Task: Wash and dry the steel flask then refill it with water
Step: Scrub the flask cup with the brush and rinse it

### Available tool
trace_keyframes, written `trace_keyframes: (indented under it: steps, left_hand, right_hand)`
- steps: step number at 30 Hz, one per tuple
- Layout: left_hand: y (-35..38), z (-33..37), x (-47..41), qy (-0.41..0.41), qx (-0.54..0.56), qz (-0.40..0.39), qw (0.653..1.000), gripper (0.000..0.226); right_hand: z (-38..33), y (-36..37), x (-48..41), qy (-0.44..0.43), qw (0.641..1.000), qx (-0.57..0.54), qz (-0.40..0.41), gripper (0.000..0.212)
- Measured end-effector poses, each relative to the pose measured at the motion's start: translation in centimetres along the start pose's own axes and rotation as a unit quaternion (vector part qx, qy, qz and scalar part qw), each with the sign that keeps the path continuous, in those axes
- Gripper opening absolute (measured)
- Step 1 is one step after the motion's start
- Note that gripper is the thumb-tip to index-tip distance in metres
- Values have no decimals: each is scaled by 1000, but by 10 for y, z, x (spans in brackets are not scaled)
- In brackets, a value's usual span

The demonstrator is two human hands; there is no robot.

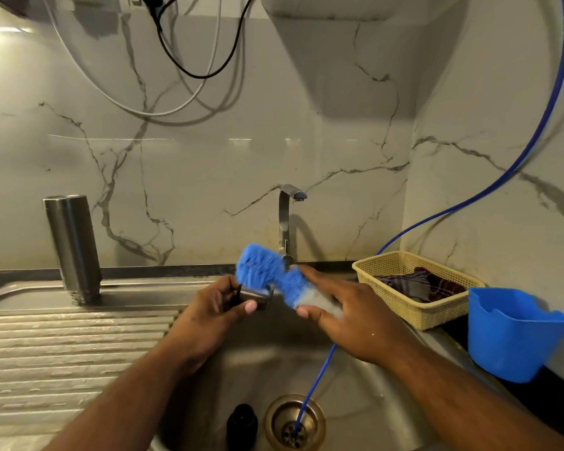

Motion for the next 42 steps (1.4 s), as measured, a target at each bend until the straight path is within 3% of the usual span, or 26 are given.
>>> trace_keyframes:
  steps: [5, 9, 12, 15, 18, 20, 24, 29, 31, 34, 39, 42]
  left_hand:
    - [0, 3, 1, 4, -36, -4, 999, 33]
    - [-3, 3, 1, 2, -45, 1, 999, 30]
    - [-3, 1, 2, -8, -35, -3, 999, 31]
    - [-3, -5, -1, -59, 87, 18, 994, 36]
    - [-6, -3, -4, -96, 231, 79, 965, 31]
    - [-6, 1, -4, -105, 303, 95, 942, 27]
    - [-3, 5, -4, -116, 354, 98, 923, 39]
    - [-3, 6, -5, -132, 410, 128, 893, 31]
    - [-2, 8, -3, -133, 396, 125, 900, 30]
    - [1, 10, 2, -134, 303, 105, 938, 32]
    - [-2, 12, 3, -68, 134, 88, 985, 30]
    - [-3, 14, 2, -23, 36, 70, 997, 28]
  right_hand:
    - [10, 0, -4, 55, 998, -7, 23, 69]
    - [4, 0, -1, 5, 1000, -1, 6, 72]
    - [13, 3, -5, 59, 998, -8, 16, 69]
    - [11, 3, -3, 20, 999, -25, 23, 70]
    - [-1, 7, -1, -38, 999, -16, -5, 68]
    - [-3, 9, -2, -27, 999, -25, 13, 64]
    - [0, 9, -5, 4, 996, -65, 65, 66]
    - [-8, 7, -5, -23, 998, -41, 53, 62]
    - [-5, 3, -5, -10, 996, -56, 65, 63]
    - [-12, 4, 0, -37, 999, -18, 27, 62]
    - [3, 4, -4, 46, 997, -21, 50, 67]
    - [0, 1, 0, 16, 999, -21, 43, 67]
Point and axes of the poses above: each hand's wrist, its own x-axis away from the middle knuckle, its own y-axis out of the palm, z = x × y, the point moved 3 cm from there along -x, towards the middle knuckle, and after that the axes turned 1 degree about -z, right-handed, at the moved point
